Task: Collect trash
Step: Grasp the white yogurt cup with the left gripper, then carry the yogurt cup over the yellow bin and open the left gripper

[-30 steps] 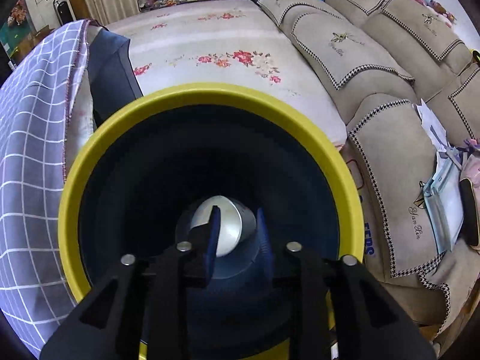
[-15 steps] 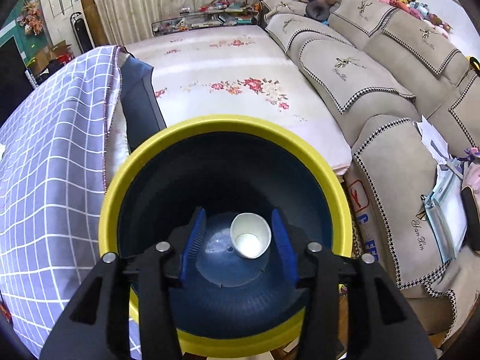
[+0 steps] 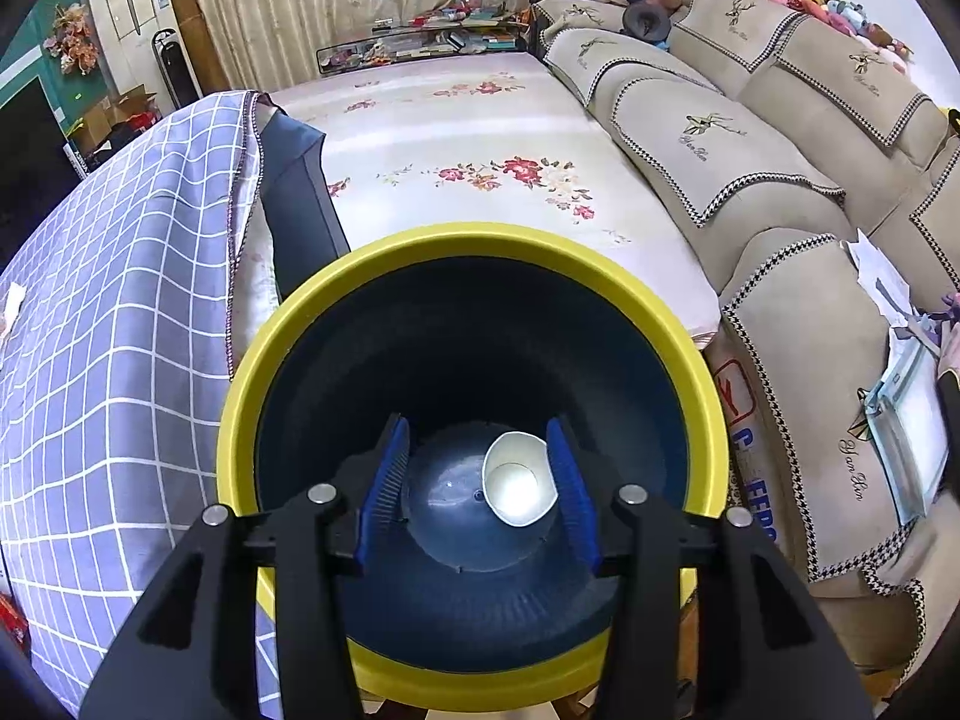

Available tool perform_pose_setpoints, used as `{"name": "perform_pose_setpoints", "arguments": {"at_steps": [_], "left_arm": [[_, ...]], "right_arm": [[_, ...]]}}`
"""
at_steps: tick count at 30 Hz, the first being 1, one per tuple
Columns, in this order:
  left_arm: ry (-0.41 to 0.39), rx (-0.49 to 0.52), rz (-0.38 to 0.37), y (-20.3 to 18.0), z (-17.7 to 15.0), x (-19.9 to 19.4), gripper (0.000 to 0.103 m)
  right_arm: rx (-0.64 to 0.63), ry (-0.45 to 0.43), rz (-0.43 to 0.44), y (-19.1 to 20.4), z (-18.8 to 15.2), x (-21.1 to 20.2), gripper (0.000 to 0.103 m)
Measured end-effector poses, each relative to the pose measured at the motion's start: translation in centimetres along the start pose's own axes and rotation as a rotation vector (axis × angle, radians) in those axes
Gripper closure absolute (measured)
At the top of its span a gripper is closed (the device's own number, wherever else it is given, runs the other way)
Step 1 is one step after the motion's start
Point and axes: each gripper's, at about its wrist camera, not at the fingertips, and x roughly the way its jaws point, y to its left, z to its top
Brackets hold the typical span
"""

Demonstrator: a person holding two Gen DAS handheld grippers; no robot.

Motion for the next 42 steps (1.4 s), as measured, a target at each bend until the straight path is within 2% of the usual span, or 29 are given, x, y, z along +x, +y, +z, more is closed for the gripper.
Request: {"name": "perform_pose_setpoints", "arguments": {"at_steps": [4,8,10,14,21,26,30,35,40,42], "left_arm": [[0.001,0.031,0.028,-0.4,0.3,0.3,0.024],[-0.019,0.02,0.011,0.0,0.6,-0.5,0.024],[-0.003,0.012,0.019,0.4,0.6,0.1,0.02],[0.04,0.022,0.016,0.5,0.3,1.7,0.02],[0.049,0.039,0.032,0.3,0.6,2.9,0.025],[0.055,0.057,0.036,0.0,0.7,2.5,0.026],[0.005,0.038,0.026,-0.1,1.2,0.1,0.026],[-0.08,0.073,-0.01,-2.4,2.4,-3.9,0.026],[-0.14,0.157,-0.11,-7.6,4.5,-6.6,0.026],[-0.148,0.203,-0.171,-10.7,5.7,-6.9,0.026]], "right_arm": [[-0.002,0.003,0.007,0.2,0.0,0.3,0.056],[-0.001,0.008,0.013,0.2,-0.3,0.7,0.056],[0.0,0.012,0.015,0.2,-0.4,0.9,0.055],[-0.001,0.011,0.026,0.2,-0.7,1.0,0.055],[0.003,0.015,0.03,-0.4,-0.9,1.2,0.054],[0.007,-0.014,0.044,-0.6,-0.8,-0.1,0.054],[0.009,-0.052,0.06,-0.7,-0.7,-1.8,0.054],[0.01,-0.112,0.079,-0.9,-0.4,-4.5,0.054],[0.033,-0.18,0.075,-2.7,-0.8,-7.7,0.054],[0.046,-0.203,0.068,-3.9,-1.1,-9.0,0.054]]}}
